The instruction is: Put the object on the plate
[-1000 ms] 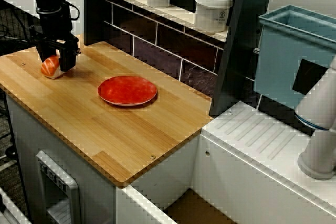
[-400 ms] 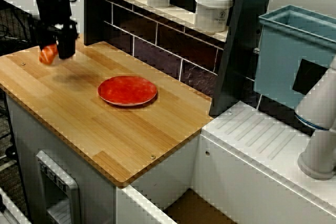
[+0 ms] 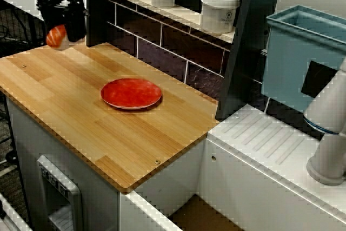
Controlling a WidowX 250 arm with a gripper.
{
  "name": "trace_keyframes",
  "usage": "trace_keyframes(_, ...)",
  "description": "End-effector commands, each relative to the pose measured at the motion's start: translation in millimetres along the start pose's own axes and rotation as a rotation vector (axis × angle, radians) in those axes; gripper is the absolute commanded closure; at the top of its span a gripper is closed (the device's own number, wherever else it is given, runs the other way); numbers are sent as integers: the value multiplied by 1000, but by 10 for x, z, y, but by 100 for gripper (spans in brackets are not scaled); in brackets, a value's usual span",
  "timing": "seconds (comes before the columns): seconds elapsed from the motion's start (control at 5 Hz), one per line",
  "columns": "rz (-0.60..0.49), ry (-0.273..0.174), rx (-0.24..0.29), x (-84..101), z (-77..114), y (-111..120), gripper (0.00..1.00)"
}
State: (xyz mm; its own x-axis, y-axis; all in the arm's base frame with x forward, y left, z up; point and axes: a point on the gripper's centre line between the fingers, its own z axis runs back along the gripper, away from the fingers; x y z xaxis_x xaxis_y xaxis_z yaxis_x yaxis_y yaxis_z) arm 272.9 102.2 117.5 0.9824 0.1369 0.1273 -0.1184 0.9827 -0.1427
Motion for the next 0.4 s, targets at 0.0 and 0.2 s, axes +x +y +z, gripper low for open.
trace_keyframes(0.0,3,-30,74,218,-227,-497,100)
trace_keyframes(0.2,8,-4,92,387,-362,-662,100)
